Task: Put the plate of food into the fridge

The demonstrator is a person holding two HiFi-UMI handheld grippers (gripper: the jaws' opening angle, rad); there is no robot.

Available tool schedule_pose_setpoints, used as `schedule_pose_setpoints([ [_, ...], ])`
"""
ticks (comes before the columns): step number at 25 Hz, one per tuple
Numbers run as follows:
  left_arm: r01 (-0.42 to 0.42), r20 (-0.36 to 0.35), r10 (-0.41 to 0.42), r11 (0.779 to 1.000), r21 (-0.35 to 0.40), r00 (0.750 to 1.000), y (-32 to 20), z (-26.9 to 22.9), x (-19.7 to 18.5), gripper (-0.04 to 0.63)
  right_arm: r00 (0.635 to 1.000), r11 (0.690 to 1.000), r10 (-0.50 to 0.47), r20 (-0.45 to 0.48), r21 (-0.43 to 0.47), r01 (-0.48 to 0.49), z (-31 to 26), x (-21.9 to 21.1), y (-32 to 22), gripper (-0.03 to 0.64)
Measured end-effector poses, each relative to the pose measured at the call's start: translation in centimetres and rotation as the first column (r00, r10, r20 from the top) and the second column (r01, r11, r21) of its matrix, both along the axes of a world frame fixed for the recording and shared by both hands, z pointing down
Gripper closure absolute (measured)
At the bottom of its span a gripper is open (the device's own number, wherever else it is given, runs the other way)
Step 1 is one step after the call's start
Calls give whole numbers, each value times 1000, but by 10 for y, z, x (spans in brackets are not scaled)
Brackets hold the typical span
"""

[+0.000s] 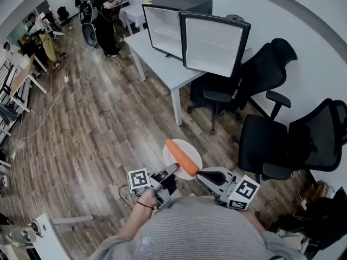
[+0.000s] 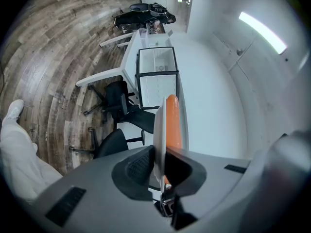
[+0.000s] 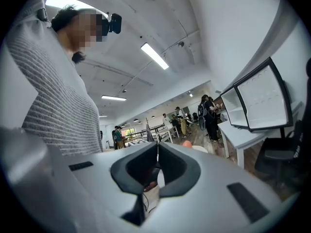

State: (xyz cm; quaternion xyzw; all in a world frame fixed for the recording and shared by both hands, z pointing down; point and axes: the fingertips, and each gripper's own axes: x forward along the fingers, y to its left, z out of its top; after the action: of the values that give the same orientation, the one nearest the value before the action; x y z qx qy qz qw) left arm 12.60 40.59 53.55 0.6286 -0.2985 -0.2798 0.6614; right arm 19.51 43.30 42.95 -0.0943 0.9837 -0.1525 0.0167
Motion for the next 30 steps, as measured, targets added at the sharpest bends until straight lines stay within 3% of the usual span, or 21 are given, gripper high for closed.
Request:
schedule_pose_setpoints([
  [16,5,-20,-5,1000,12,1000,-66,0,-37,554,998,998,57,-4,-9,-57,7,-20,-59,603],
  [30,-22,-39,22,1000,23,999,-188,-1,-142,554,998,998,59,2,-31,-59,6,-135,-182,603],
])
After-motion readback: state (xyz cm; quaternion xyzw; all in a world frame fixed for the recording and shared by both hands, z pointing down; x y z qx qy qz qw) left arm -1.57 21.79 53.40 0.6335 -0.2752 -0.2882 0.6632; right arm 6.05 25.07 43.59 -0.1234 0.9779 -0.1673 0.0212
